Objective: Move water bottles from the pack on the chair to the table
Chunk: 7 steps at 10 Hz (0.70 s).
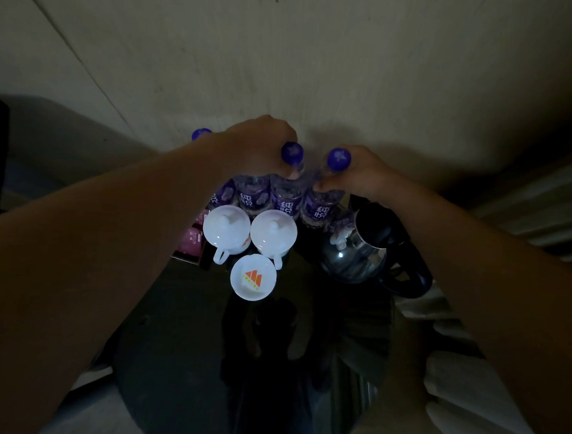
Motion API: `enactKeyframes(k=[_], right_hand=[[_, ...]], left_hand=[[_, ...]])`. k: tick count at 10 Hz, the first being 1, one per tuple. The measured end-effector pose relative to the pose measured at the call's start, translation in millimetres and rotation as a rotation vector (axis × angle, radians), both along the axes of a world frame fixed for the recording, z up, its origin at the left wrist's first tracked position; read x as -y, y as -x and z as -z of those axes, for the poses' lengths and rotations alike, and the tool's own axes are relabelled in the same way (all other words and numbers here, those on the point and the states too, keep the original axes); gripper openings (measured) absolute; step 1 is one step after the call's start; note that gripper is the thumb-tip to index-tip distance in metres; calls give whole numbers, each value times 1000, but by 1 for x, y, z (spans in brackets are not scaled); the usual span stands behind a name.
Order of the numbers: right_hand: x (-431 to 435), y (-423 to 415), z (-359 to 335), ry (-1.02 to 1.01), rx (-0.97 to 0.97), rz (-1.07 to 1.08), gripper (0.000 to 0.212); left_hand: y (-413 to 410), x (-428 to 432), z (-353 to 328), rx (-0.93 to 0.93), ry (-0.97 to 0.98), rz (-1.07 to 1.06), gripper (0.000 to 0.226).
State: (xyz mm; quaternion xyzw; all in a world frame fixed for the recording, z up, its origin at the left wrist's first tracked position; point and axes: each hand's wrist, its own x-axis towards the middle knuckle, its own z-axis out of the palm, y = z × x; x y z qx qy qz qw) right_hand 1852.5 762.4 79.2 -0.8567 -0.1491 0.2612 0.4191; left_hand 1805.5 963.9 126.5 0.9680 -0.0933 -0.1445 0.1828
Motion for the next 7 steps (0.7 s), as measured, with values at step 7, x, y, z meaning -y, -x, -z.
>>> enactKeyframes(k=[7], right_hand=[[-3,13,-22,-70,40,176,37]], left_hand=[[22,-24,-18,117,69,-198,59]])
